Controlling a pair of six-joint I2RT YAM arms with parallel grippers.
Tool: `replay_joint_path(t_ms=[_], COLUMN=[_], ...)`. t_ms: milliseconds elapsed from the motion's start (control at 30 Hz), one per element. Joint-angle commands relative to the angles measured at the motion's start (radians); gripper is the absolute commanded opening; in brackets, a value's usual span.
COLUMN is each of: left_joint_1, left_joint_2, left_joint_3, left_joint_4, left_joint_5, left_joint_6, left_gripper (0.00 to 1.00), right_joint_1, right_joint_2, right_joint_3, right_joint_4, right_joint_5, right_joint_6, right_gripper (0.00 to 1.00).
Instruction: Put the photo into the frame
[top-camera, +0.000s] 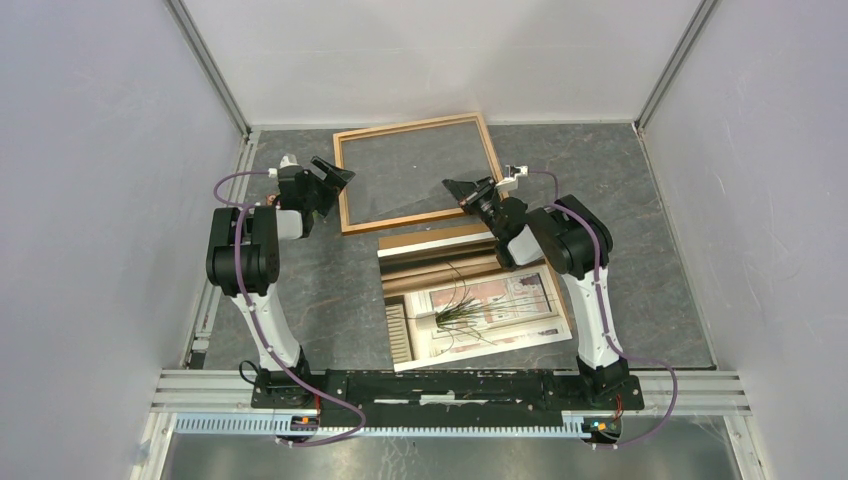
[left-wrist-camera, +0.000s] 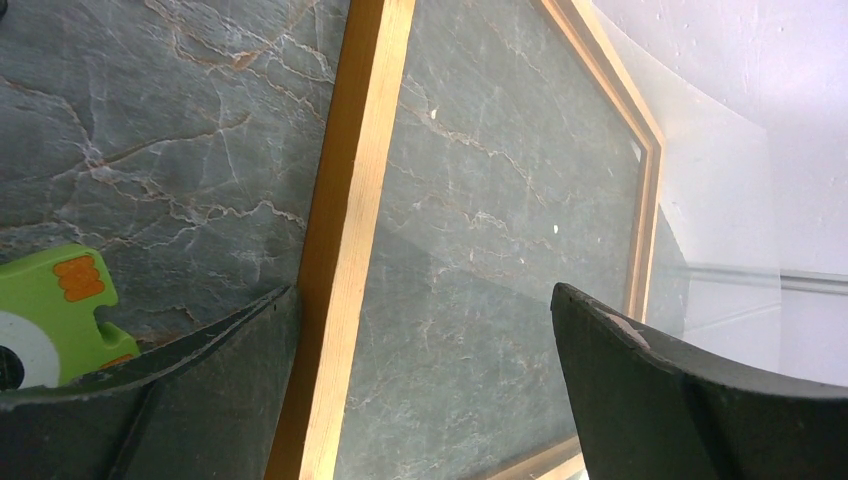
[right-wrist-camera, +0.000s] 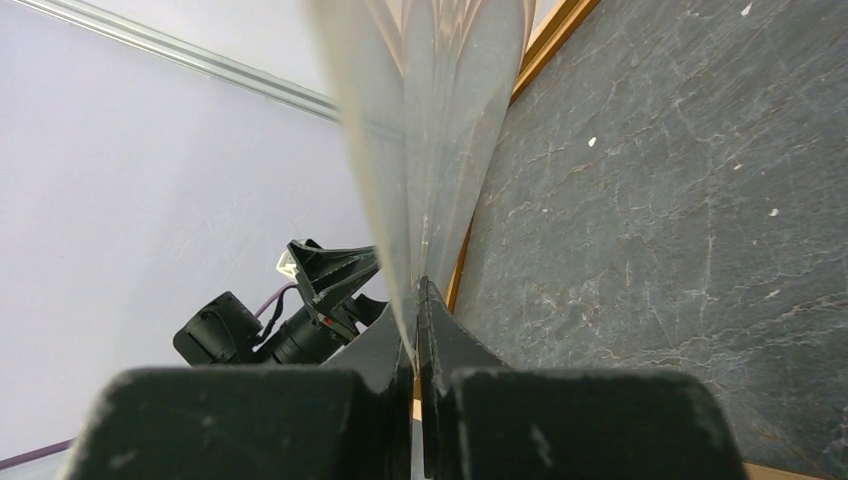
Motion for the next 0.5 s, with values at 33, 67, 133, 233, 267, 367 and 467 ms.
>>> replay_joint_path(t_ms=[33,67,133,233,267,367,467], left_joint_1=[-0.007,-0.006,-0.007,-0.006,-0.006,-0.005,-0.005], left_joint_2=[0.001,0.0,0.001,-0.001,-0.001,-0.001,0.0], left_joint_3=[0.001,0.001,0.001,0.0,0.0,0.0,0.0], left_joint_4=[0.029,0.03,0.029,0.029,0.03,0.031,0.033], left_joint_5=[0.043,0.044,0.046,0.046,0.046,0.047,0.049], left_joint_6=[-0.02,-0.019,-0.02,-0.02,-0.02,-0.021,-0.022], left_gripper=[1.0,1.0,1.0,1.0,1.0,1.0,1.0], right_joint_1=[0.004,0.006,0.005,0.006,0.006,0.005,0.005], right_joint_2=[0.018,0.02,0.026,0.026,0.026,0.027,0.029], right_joint_3=[0.041,0.045,0.049,0.051,0.052,0.058,0.062], right_joint_4=[0.01,0.003,0.0,-0.004,-0.008,-0.021,-0.035], right_joint_5=[-0.012,-0.017,-0.02,-0.023,-0.025,-0.027,-0.028], right_joint_6=[-0.035,-0.033,-0.031,-0.033,-0.033,-0.033,-0.031], right_gripper=[0.04,0.05,0.06,0.11,0.12,0.14,0.18])
